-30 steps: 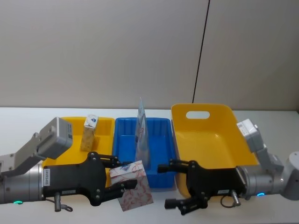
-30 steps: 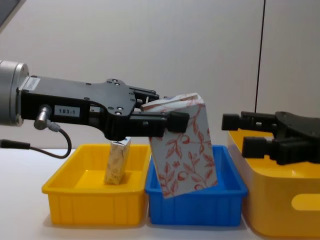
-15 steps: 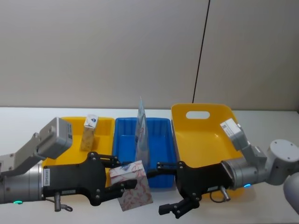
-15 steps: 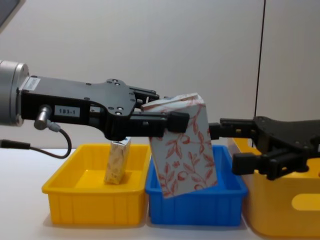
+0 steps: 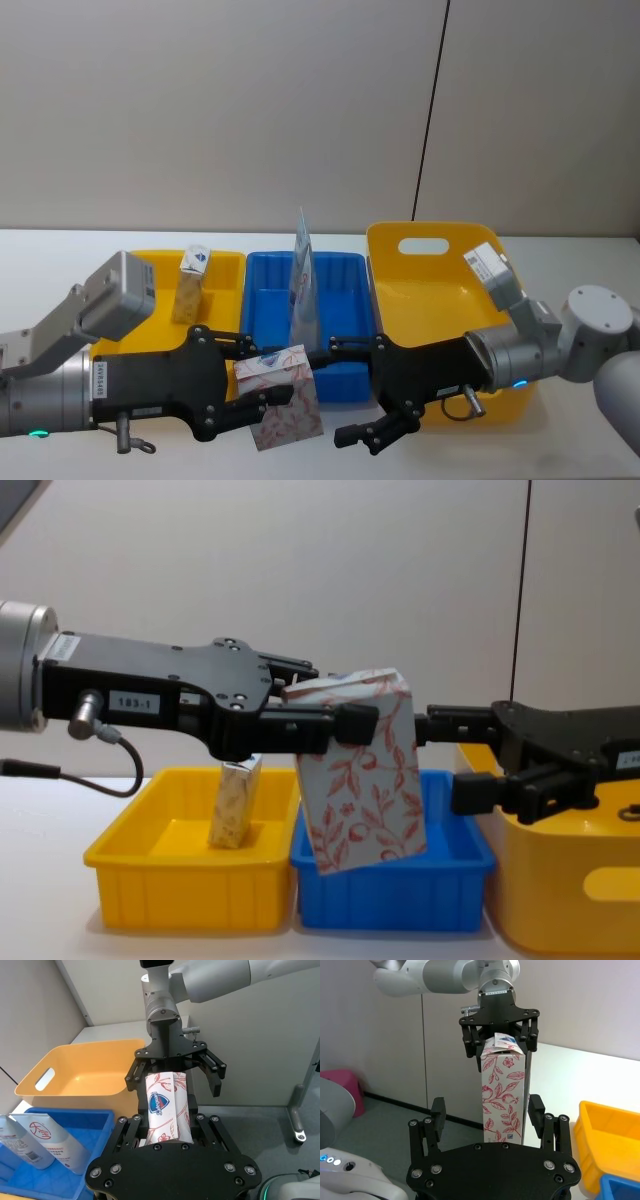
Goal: Bimanual collaborative sorting of washing and personal care products
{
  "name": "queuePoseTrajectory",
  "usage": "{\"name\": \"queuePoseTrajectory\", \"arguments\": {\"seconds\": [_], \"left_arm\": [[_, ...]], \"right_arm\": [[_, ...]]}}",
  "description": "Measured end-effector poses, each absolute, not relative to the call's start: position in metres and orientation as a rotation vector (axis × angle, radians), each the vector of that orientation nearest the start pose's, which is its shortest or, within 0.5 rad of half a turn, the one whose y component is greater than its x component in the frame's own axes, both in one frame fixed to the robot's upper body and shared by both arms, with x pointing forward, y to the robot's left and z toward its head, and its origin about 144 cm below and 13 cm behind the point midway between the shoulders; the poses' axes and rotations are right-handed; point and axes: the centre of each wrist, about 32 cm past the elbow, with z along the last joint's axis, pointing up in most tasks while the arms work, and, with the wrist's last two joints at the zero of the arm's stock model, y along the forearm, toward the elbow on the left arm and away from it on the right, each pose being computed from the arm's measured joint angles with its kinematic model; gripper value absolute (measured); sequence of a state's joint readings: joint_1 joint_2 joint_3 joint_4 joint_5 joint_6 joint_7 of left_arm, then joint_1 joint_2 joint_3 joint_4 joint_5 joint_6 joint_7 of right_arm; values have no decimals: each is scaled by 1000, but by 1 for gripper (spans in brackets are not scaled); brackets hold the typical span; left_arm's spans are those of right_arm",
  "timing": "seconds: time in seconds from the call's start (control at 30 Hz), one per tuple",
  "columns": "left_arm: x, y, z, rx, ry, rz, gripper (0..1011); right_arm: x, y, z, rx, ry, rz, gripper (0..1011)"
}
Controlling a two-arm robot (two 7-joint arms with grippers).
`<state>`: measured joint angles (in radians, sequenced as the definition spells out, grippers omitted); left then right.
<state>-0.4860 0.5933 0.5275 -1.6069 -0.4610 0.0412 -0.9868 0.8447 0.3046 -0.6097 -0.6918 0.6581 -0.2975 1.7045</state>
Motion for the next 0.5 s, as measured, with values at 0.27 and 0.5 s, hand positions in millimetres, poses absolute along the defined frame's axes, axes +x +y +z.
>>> {"name": "queuePoseTrajectory", "arguments": {"seconds": [0.27, 0.5], "left_arm": [[537, 251, 1281, 170, -259, 153, 380], [537, 251, 1281, 170, -260, 154, 380]], "right_arm": [[656, -278, 1205, 18, -126, 253, 1000], [656, -276, 1203, 17, -122, 266, 1000]]}}
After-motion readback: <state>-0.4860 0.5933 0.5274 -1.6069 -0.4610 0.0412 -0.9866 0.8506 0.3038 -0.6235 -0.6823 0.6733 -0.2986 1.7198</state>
